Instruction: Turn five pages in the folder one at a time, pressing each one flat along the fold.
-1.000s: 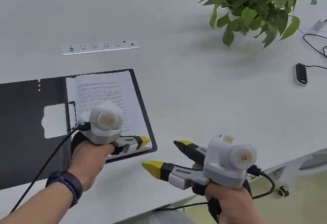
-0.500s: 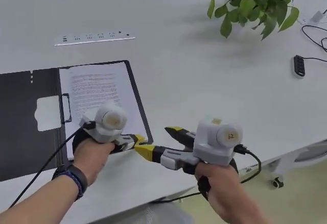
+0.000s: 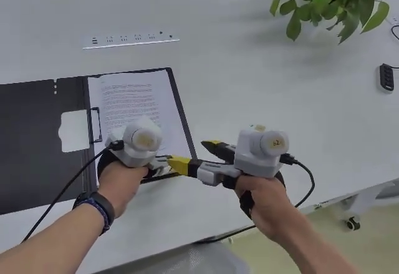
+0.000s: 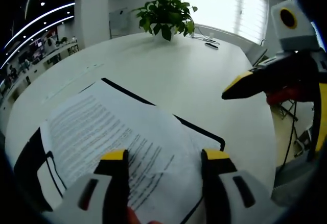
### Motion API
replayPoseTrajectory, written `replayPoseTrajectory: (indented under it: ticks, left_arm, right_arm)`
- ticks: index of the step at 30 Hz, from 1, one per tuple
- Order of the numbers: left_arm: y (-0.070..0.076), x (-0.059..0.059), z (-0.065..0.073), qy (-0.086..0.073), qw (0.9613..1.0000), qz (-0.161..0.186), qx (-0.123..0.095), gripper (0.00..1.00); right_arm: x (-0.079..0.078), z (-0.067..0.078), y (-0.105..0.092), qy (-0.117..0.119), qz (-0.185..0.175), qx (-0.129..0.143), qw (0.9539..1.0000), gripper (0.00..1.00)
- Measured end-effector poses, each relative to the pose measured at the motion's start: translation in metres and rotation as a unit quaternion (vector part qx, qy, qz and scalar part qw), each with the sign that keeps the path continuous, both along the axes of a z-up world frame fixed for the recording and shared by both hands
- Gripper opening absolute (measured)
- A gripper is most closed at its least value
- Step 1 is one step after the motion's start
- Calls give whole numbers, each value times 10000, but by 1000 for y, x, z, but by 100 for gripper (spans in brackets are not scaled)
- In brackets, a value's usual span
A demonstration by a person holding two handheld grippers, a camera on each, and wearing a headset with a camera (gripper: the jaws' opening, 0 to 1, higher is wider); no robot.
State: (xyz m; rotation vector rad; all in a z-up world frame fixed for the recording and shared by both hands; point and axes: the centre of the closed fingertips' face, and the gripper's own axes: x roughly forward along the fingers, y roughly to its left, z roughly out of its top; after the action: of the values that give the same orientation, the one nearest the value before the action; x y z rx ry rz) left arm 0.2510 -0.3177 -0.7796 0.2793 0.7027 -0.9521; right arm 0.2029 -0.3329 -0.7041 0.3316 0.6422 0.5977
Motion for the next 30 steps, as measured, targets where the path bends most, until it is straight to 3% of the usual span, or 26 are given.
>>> replayPoseTrajectory:
  ticks: [7,15,24,30]
  left_arm:
    - [0,0,1,19,10000,12,-33,57]
    - [0,-1,1,12,10000,-10,-12,57]
    - [0,-3,0,33,10000,-5,-16,58]
    - [1,-4,1,54,10000,-15,-34,58]
  right_arm:
    - [20,-17,3,141,-35,192,9997,65]
    - [32,-28,6,224,-27,337,9992,63]
    - [51,-35,8,340,-155,678,9970,59]
    - [54,-38,7,430,-191,808,9956,56]
